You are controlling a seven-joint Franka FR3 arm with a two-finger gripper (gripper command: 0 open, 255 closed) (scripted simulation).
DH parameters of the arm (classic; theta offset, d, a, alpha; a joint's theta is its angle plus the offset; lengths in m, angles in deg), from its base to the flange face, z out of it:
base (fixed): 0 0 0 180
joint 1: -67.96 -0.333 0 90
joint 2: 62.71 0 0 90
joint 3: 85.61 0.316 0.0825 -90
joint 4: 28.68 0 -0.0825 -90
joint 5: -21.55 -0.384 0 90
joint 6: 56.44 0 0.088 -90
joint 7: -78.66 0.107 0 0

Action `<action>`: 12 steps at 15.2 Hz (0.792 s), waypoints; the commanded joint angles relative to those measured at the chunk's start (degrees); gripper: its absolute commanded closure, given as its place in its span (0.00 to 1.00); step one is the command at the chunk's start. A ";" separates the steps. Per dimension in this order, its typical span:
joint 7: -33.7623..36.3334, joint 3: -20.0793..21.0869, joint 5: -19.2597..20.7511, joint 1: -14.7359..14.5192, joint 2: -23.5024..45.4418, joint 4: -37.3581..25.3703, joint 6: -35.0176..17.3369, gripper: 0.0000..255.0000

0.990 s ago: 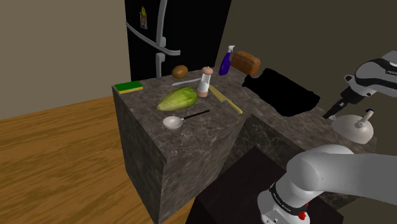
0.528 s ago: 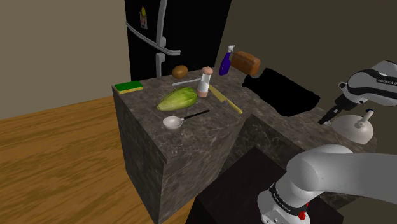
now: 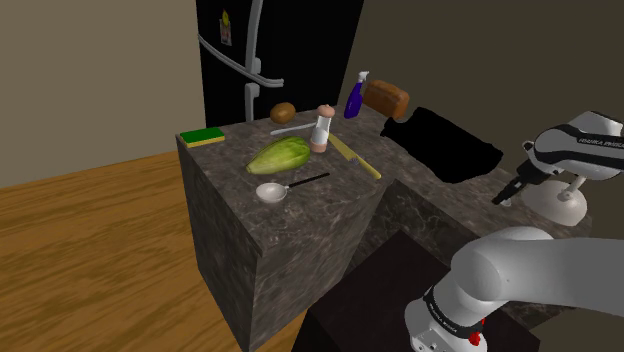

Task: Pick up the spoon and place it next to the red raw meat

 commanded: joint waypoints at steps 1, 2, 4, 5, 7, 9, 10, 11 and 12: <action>0.04 -1.40 0.56 -0.53 0.68 0.79 -1.73 1.00; 0.04 -2.12 0.85 -0.79 1.02 1.17 -2.58 1.00; 0.04 -3.62 1.42 -1.38 1.74 1.90 -4.29 1.00; 0.04 -4.40 1.71 -1.72 2.12 2.25 -5.17 1.00; 0.03 -6.04 2.26 -2.47 2.93 2.90 -6.93 1.00; 0.03 -7.45 2.71 -3.18 3.61 3.39 -8.38 1.00; 0.04 -7.45 2.71 -3.18 3.61 3.39 -8.38 1.00; 0.04 -7.44 2.72 -3.18 3.61 3.39 -8.38 1.00; 0.04 -7.45 2.71 -3.18 3.61 3.39 -8.38 1.00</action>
